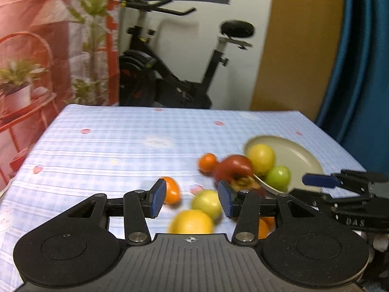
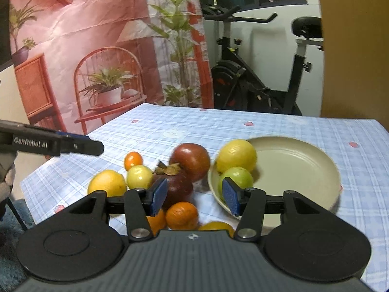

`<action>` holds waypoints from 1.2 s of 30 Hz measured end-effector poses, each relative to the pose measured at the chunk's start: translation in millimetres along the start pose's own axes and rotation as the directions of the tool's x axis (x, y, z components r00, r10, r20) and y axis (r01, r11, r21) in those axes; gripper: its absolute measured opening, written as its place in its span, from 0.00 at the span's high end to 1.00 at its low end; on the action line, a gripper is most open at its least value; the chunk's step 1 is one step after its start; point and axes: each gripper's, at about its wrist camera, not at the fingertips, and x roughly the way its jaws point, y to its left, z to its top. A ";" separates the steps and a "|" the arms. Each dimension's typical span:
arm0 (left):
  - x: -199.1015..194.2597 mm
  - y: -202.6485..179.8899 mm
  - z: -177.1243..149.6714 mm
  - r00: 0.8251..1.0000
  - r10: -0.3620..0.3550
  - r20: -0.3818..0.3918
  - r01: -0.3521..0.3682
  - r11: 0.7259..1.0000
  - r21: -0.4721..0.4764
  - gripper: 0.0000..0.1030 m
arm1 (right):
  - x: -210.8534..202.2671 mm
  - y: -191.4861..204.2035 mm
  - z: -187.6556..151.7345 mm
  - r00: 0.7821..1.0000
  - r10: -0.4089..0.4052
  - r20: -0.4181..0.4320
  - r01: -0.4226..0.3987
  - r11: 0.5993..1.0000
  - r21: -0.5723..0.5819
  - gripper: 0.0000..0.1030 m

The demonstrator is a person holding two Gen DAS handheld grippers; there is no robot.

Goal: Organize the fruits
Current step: 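Open the left gripper to release the lime and pull back, then move the left gripper to the large yellow lemon and close on it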

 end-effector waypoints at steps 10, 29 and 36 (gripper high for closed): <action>6.5 31.2 -8.4 0.999 -0.034 -0.004 0.034 0.991 -0.133 0.40 | 40.7 48.5 8.8 0.989 0.116 -0.090 -0.129 0.980 -0.152 0.47; 25.2 32.0 -41.3 0.985 -0.154 -0.074 0.139 0.976 -0.170 0.39 | 95.2 90.4 -11.0 0.939 0.212 -0.272 -0.275 0.935 -0.222 0.42; 36.9 32.1 -48.6 0.982 -0.159 -0.105 0.138 0.974 -0.182 0.39 | 104.0 92.7 -11.3 0.933 0.227 -0.280 -0.288 0.937 -0.200 0.37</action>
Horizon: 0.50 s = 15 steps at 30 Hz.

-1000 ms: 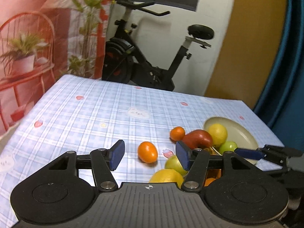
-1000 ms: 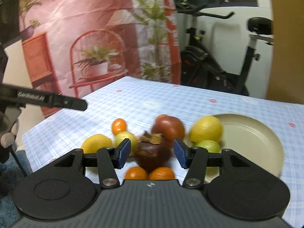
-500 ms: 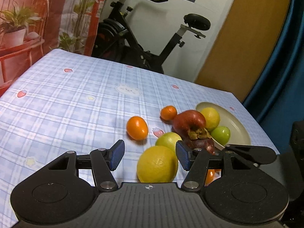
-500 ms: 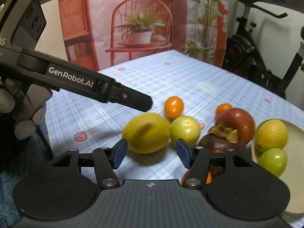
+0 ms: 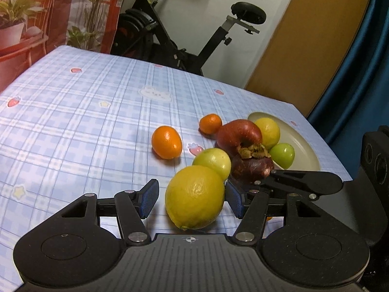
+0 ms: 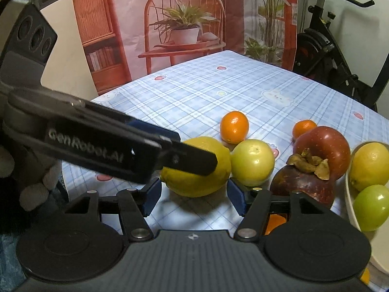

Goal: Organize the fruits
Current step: 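Move the left gripper to the large yellow lemon and close on it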

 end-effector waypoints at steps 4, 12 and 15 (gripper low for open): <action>1.2 4.4 -0.7 1.000 -0.019 0.001 0.019 1.000 -0.018 0.39 | 2.9 -2.1 1.0 1.000 0.005 0.004 -0.005 1.000 0.022 0.36; 7.1 0.1 -3.0 1.000 0.000 -0.008 0.000 1.000 0.007 0.41 | 5.7 -2.6 1.8 1.000 0.009 0.024 -0.010 0.998 0.064 0.34; 6.6 -1.6 -3.4 1.000 0.010 -0.006 -0.010 1.000 0.013 0.41 | 5.7 -1.9 1.8 1.000 0.008 0.028 -0.010 0.997 0.075 0.34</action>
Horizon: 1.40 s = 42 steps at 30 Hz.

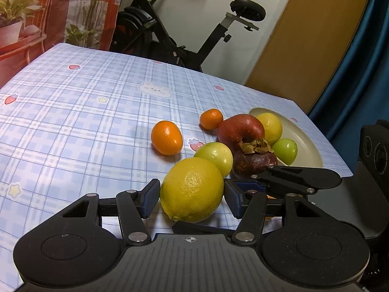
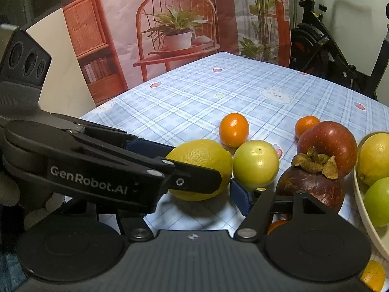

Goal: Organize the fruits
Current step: 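Move the left gripper to the large yellow lemon and close on it, then lift the lemon with the left gripper and lower it onto the plate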

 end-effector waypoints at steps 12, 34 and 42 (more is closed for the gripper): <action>-17.8 -21.9 4.6 0.998 -0.008 0.065 0.003 0.997 0.083 0.41 | -26.2 4.3 -0.9 0.996 -0.030 0.085 0.031 1.000 -0.007 0.35; 13.7 -120.8 68.7 0.992 -0.114 0.059 0.085 0.925 0.369 0.41 | -114.2 -53.7 4.0 0.934 -0.180 0.310 0.136 0.978 0.157 0.35; 68.5 -160.9 95.7 0.982 -0.186 0.017 0.161 0.890 0.427 0.41 | -136.8 -111.1 8.3 0.908 -0.284 0.306 0.216 0.947 0.238 0.35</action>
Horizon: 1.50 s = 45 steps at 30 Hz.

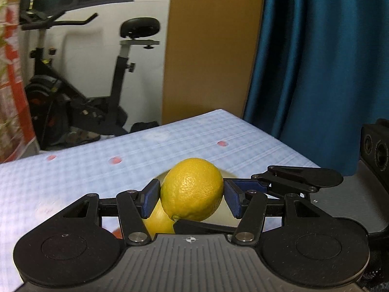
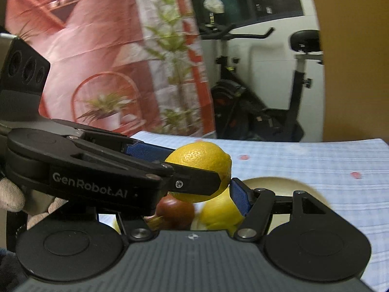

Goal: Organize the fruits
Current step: 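Lift the lemon with the left gripper and lower it onto the plate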

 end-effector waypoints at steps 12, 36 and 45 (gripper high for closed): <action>85.8 21.6 19.1 0.995 -0.028 -0.092 0.028 1.000 -0.004 0.41 | 39.7 -60.9 5.2 0.997 -0.050 -0.064 0.052 0.998 0.043 0.35; 137.4 45.1 17.7 0.978 0.000 -0.210 -0.018 0.996 -0.086 0.41 | 91.1 -106.4 -5.2 0.984 -0.004 -0.180 0.041 0.979 0.202 0.35; 134.9 45.5 15.2 0.978 0.012 -0.209 -0.032 0.995 -0.092 0.42 | 93.9 -105.9 -4.0 0.980 -0.022 -0.200 0.063 0.977 0.204 0.35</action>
